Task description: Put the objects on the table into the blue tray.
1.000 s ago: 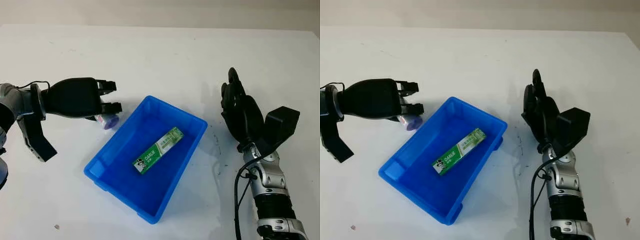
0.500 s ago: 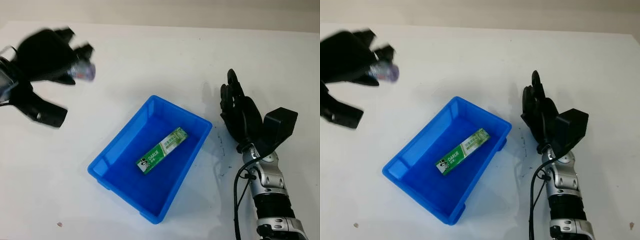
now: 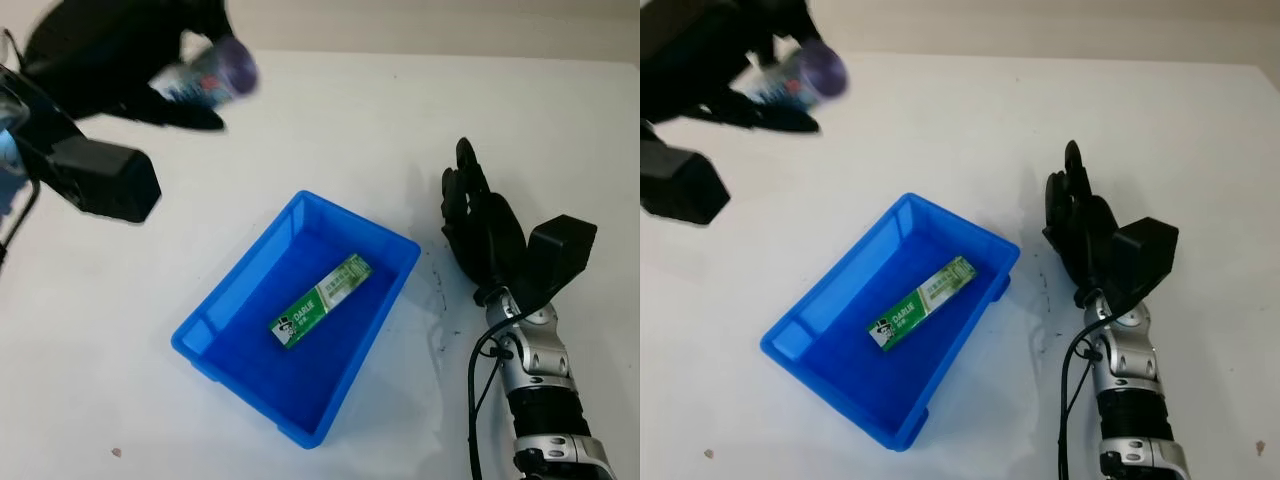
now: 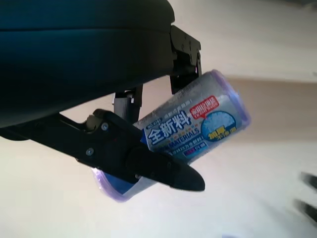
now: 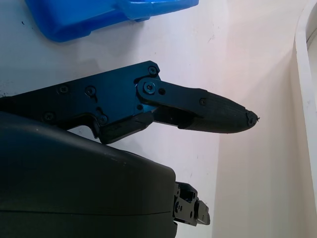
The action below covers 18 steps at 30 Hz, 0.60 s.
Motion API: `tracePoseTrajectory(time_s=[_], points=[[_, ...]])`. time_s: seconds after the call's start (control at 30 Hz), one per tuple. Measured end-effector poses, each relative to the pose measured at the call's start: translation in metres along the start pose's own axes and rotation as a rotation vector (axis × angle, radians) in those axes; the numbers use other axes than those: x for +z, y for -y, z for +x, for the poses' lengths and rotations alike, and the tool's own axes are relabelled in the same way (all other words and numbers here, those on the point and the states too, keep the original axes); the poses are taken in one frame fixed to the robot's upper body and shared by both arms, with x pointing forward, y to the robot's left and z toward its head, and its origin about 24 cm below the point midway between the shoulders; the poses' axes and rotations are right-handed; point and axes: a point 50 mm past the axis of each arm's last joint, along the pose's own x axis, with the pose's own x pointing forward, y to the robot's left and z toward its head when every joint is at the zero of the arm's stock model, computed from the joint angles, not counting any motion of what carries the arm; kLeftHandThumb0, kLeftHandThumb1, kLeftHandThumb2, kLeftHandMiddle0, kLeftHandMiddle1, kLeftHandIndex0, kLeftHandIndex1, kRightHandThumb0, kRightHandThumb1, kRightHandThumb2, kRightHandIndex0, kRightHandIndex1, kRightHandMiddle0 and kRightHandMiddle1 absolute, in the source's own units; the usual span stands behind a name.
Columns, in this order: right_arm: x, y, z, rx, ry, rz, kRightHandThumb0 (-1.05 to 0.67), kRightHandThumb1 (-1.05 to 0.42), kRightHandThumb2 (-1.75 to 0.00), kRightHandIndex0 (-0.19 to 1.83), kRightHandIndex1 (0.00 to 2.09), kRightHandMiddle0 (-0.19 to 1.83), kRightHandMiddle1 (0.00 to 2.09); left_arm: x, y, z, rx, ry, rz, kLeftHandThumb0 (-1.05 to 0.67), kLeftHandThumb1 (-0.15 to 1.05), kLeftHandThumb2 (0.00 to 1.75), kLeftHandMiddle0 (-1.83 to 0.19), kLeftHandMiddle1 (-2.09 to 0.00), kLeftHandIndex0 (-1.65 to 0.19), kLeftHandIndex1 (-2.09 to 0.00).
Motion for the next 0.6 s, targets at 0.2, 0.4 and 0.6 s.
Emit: tracePoseTrajectory(time_s=[0.2,0.4,0.6], points=[[0.001,0.001,0.0,-0.015,0.003,-0.002,-0.74,-1.05,-0.64,-0.19,0.0,-0.19,0.0,0.027,0.008,0.002,-0.231,0.007,-0.409,-0.36,1.05,0.32,-0.64,-2.09,-0.33,-2.08],[0.001,0.001,0.0,-0.016,0.004,-0.001,-0.75,-1.05,-0.63,-0.19,0.0,-0.19,0.0,0.04,0.015,-0.001,-0.341,-0.069,-0.526,-0.31,1.05,0.35,-0.57,-2.09,-0.28,-2.09],[0.001,0.001,0.0,-0.022,0.004,0.0,-0.75,-1.05,-0.64,-0.19,0.0,-0.19,0.0,0.051,0.026,-0.002,-0.423,-0.141,-0.544,-0.39,1.05,0.43,-0.03,-1.57,0.17,-1.18]])
